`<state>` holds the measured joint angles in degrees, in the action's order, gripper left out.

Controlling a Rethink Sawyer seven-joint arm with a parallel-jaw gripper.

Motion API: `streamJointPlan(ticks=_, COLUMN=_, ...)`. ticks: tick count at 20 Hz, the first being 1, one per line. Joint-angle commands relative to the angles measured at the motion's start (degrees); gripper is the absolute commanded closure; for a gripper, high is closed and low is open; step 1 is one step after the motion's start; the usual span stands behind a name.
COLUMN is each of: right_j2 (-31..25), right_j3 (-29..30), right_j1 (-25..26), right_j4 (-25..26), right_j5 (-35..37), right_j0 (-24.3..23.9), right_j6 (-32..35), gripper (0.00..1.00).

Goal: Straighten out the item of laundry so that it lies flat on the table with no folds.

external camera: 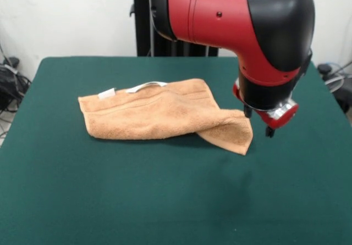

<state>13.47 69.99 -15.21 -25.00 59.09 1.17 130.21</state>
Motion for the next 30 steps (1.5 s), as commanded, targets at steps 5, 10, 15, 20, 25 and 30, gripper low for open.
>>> streamJointPlan(ticks=5, right_j2=-2.5, right_j3=7.7, right_j1=3.2, right_j4=-0.7, right_j5=-7.2, right_j0=0.8, right_j6=13.0, gripper=0.00)
streamJointPlan(ticks=10, right_j2=-2.6, right_j3=7.0, right_j1=4.9, right_j4=0.9, right_j5=-11.3, right_j0=0.2, right_j6=10.2, gripper=0.00)
streamJointPlan(ticks=15, right_j2=-6.3, right_j3=4.8, right_j1=6.3, right_j4=4.9, right_j5=-15.2, right_j0=-4.1, right_j6=-2.7, gripper=0.00)
streamJointPlan(ticks=20, right_j2=-8.0, right_j3=3.7, right_j1=8.2, right_j4=6.0, right_j5=-16.0, right_j0=-5.5, right_j6=-2.7, gripper=0.00)
streamJointPlan(ticks=25, right_j2=-10.1, right_j3=6.5, right_j1=7.1, right_j4=6.1, right_j5=-15.7, right_j0=-6.5, right_j6=-1.7, gripper=0.00)
streamJointPlan(ticks=30, right_j2=-12.0, right_j3=8.3, right_j1=6.9, right_j4=5.3, right_j5=-15.7, right_j0=-7.1, right_j6=0.5, gripper=0.00)
